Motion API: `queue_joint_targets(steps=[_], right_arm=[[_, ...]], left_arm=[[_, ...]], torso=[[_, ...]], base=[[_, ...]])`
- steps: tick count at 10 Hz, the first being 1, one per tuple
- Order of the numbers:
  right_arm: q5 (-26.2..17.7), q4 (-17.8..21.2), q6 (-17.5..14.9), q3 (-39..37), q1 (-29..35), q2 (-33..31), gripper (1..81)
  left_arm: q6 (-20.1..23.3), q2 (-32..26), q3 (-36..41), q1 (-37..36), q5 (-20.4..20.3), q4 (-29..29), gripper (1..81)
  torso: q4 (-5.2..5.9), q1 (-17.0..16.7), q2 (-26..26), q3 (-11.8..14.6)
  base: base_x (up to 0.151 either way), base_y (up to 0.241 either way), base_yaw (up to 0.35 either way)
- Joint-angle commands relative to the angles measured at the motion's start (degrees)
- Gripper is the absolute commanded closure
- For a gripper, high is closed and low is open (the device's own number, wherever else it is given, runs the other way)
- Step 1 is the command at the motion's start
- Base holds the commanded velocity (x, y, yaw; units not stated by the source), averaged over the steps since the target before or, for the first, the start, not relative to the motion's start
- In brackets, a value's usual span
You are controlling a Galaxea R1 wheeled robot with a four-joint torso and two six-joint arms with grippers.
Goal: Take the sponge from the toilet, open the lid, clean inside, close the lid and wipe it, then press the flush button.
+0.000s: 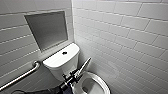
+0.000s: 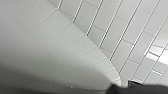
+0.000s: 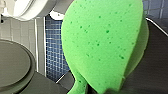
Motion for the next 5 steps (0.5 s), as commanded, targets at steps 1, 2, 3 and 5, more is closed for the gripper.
queue_joint_targets(steps=[1,2,3,5], right_arm=[[-2.1,-1.2,-0.4,3.4,0.3,-2.2,81.1],[-2.1,-1.1,-0.4,3.4,0.3,-2.2,81.1],[-2.1,-1.1,-0.4,3.4,0.2,-2.1,81.1],[-2.1,-1.2,-0.4,3.8,0.3,-2.2,81.1]], left_arm=[[2.8,1.2,-11.7,-11.8,7.6,-5.8,1.0],[2.8,1.1,-12.0,-11.8,7.7,-5.7,1.0],[2.8,0.1,-12.0,-12.0,7.7,-5.1,1.0],[2.8,-2.2,-11.3,-11.5,8.0,-3.3,1.0]], torso=[[0.0,0.0,0.0,0.0],[0.0,0.0,0.0,0.0],[0.02,0.0,0.0,0.1],[0.02,-0.1,0.0,0.1]], base=[[0.0,0.0,0.0],[0.0,0.0,0.0],[0.0,0.0,0.0],[0.0,0.0,0.0]])
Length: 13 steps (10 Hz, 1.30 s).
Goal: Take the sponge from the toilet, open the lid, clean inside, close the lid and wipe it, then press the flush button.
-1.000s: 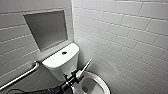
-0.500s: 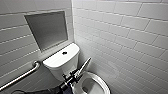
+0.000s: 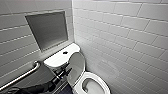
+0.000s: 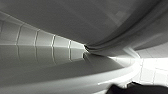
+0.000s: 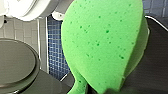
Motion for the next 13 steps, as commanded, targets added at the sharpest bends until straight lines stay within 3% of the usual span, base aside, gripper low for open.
queue_joint_targets(steps=[1,3,5,7,10,13], right_arm=[[-3.1,-1.2,0.0,2.3,1.0,-1.9,81.1],[-3.0,-1.2,0.0,2.2,1.1,-2.0,81.1],[-3.0,-1.3,-0.1,1.7,1.2,-2.1,81.1],[-3.1,-1.3,-0.1,1.7,1.2,-2.2,81.1],[-3.0,-1.4,-0.2,1.8,0.9,-2.4,81.1],[-3.3,-1.8,-0.3,0.6,1.2,-2.7,81.1]], left_arm=[[0.6,-1.7,0.1,-7.3,10.1,3.9,1.0],[-0.7,-4.5,0.6,-5.6,11.8,21.1,1.0],[-7.9,-8.6,4.1,-3.3,18.2,46.6,1.0],[-17.4,-11.7,7.4,-0.7,22.9,67.4,1.0],[-22.9,-15.6,10.3,3.8,23.7,82.0,1.0],[-27.5,-15.0,2.3,15.5,23.5,96.4,1.0]], torso=[[0.0,0.0,0.0,0.0],[0.0,0.0,0.0,0.0],[0.0,0.0,0.0,0.0],[-0.04,0.1,0.0,0.0],[-0.04,0.1,0.0,0.0],[-0.04,0.1,0.0,0.0]], base=[[0.0,0.0,0.0],[0.0,0.0,0.0],[0.0,0.0,0.0],[0.0,0.0,0.0],[0.0,0.0,0.0],[0.0,0.0,0.0]])
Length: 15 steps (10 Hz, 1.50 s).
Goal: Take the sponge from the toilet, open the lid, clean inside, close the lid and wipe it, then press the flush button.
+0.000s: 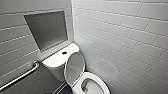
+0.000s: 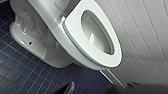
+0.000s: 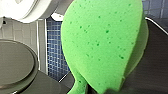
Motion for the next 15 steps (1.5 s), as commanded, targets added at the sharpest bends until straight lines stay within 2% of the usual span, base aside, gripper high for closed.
queue_joint_targets(steps=[1,2,3,4,6,7,10,11,13,15], right_arm=[[-3.8,-2.7,-0.1,0.5,1.0,-2.4,81.1],[-4.0,-2.9,-0.2,0.4,0.9,-2.1,81.1],[-4.1,-2.9,-0.1,0.2,1.0,-1.6,81.1],[-4.2,-2.9,-0.1,0.2,0.9,-0.9,81.1],[-5.7,-2.9,-0.2,-0.5,0.9,-0.3,81.1],[-6.3,-2.9,-0.4,-1.2,0.8,-0.2,81.1],[-6.3,-3.9,-0.7,-2.3,0.3,0.9,81.1],[-6.3,-3.9,-0.8,-2.7,0.4,1.3,81.1],[-6.3,-4.8,-0.7,-2.7,0.6,1.3,81.1],[-6.3,-4.8,-0.7,-2.6,0.6,1.4,81.1]], left_arm=[[-5.9,-1.1,-7.4,6.1,-1.5,13.9,1.0],[-5.6,-1.1,-9.4,8.9,-4.6,14.3,1.0],[-5.0,-1.6,-10.3,9.9,-13.4,14.4,1.0],[-4.8,-1.5,-13.9,10.1,-18.8,14.3,1.0],[-2.4,1.9,-22.6,10.9,-24.7,14.1,1.0],[-0.6,3.6,-25.1,11.3,-25.5,13.7,1.0],[0.2,6.3,-26.2,11.4,-24.9,14.1,1.0],[0.3,7.6,-26.9,11.8,-23.9,14.2,1.0],[0.7,12.0,-30.9,12.1,-22.7,14.1,1.0],[0.7,14.6,-33.5,12.6,-22.7,14.3,1.0]], torso=[[0.0,0.0,0.0,0.0],[0.0,0.0,0.0,0.0],[-0.02,0.0,0.0,0.0],[-0.02,0.0,0.0,0.0],[-0.02,0.0,0.0,0.0],[-0.02,0.0,0.0,0.0],[-0.02,0.0,0.0,0.0],[-0.02,-3.7,5.7,0.0],[-0.02,-4.3,6.7,0.0],[-0.02,-6.7,10.4,0.0]], base=[[0.0,0.0,0.0],[0.0,0.0,0.0],[0.0,0.0,0.0],[0.0,0.0,0.0],[0.0,0.0,0.0],[0.0,0.0,0.0],[0.0,0.0,0.0],[0.0,0.0,0.0],[0.0,0.0,0.0],[0.0,0.0,0.0]])
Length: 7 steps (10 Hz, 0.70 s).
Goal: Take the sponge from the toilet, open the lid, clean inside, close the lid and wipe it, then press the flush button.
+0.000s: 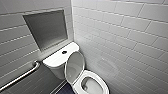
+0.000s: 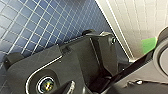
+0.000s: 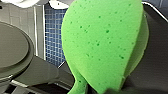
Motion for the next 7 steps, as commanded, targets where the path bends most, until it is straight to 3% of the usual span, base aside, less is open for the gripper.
queue_joint_targets(steps=[1,2,4,7], right_arm=[[-3.3,-1.9,-0.3,1.1,0.7,-1.5,81.1],[-3.3,-2.2,-0.4,1.3,0.6,-1.6,81.1],[-3.3,-2.9,-0.4,1.6,0.6,-1.5,81.1],[-3.3,-3.0,-0.3,1.7,0.1,-1.4,81.1]], left_arm=[[0.7,0.1,-2.4,-1.7,0.6,0.2,1.0],[0.6,0.8,-4.2,0.1,0.7,-0.1,1.0],[0.7,3.0,-10.2,2.9,0.7,-0.4,1.0],[1.2,11.4,-23.4,6.8,0.4,0.2,1.0]], torso=[[0.0,-3.5,5.4,0.0],[0.0,-1.1,1.7,0.0],[0.0,-3.1,4.9,0.0],[0.0,-3.5,5.4,0.0]], base=[[0.0,0.0,0.0],[0.0,0.0,0.0],[0.0,0.0,0.0],[0.0,0.0,0.0]])
